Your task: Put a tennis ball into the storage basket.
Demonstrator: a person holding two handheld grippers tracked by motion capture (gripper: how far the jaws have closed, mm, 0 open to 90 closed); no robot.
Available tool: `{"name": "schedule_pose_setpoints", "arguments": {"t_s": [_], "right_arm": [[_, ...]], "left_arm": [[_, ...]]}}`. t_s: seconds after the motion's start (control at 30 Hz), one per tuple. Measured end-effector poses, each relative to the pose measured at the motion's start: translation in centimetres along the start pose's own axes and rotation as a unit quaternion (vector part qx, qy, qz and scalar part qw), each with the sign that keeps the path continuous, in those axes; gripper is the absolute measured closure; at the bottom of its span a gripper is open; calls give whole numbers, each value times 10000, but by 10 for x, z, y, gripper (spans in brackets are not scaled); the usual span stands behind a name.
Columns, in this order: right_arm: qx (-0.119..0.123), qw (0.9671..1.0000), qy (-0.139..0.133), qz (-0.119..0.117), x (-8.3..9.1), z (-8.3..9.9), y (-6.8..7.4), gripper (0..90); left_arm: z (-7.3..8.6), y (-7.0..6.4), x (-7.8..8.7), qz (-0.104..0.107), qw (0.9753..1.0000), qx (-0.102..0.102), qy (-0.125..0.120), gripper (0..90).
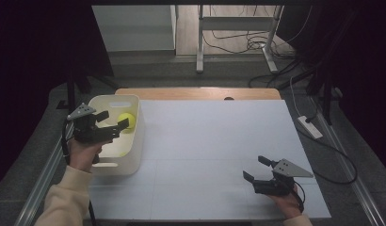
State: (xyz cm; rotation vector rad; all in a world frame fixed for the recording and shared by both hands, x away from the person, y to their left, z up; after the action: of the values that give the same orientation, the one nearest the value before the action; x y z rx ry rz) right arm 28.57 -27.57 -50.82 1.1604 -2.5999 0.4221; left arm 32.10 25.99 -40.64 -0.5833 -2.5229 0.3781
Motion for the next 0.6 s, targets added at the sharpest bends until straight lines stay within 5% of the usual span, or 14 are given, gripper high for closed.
{"name": "schedule_pose_setpoints", "arguments": {"t_s": [0.2, 0.4, 0.6], "right_arm": [[-11, 10000, -12, -10, 1, 0, 0, 146], [-14, 10000, -8, -18, 1, 1, -1, 146], [-42, 10000, -22, 8, 3, 2, -1, 146]], "left_arm": [[7, -12, 3, 271, 9995, -156, -17, 98], [15, -28, 8, 701, 9969, -368, 5, 109], [23, -40, 7, 918, 9944, -516, 45, 108]]}}
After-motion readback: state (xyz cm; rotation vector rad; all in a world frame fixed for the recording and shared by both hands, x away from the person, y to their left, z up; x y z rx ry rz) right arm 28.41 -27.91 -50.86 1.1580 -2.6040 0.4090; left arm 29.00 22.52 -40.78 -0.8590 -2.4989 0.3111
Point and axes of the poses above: each handheld gripper's, and its own axes: x roughly backward along the jaws, z roughly out of its underside, y roughly to its left, the point moved 2 cm from there along -x, roughly forward along the jaws, and after that the axes turned 11 degrees about x, right-handed, at the moved point
